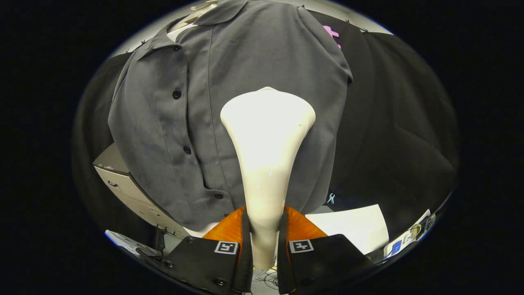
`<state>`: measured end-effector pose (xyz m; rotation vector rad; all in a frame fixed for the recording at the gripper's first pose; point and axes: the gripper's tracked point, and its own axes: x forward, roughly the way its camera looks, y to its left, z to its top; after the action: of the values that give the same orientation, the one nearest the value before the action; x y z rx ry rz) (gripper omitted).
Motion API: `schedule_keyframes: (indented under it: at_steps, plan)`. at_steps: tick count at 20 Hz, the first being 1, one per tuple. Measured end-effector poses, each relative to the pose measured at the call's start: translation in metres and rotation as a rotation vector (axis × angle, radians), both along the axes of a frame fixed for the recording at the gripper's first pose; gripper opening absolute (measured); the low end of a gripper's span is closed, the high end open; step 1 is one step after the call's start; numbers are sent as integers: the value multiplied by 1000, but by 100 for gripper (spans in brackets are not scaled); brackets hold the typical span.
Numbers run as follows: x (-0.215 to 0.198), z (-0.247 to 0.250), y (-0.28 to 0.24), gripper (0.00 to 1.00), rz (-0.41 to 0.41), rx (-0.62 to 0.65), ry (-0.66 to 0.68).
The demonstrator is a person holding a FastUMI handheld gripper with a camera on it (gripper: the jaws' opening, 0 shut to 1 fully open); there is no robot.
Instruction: Iron the clothes twice with a garment steamer, once on the left side and once on the right side.
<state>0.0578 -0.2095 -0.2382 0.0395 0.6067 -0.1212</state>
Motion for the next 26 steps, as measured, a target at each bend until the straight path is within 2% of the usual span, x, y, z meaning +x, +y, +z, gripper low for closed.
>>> schedule_keyframes:
  at_steps: [12, 26]
  plan:
    - [-18, -55, 8, 32, -7, 35, 95]
    - [-49, -144, 7, 32, -24, 81, 239]
